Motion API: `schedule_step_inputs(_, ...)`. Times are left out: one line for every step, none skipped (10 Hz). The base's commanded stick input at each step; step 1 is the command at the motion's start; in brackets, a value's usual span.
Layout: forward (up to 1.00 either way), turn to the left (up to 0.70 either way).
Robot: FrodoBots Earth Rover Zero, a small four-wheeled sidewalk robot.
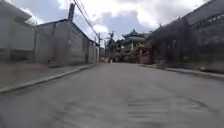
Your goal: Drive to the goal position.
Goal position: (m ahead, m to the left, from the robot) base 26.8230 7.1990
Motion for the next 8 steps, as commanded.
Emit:
schedule_step_inputs(1.00, 0.00)
schedule_step_inputs(1.00, 0.00)
schedule_step_inputs(1.00, 0.00)
schedule_step_inputs(1.00, 0.00)
schedule_step_inputs(1.00, 0.00)
schedule_step_inputs(1.00, 0.00)
schedule_step_inputs(1.00, 0.00)
schedule_step_inputs(1.00, 0.00)
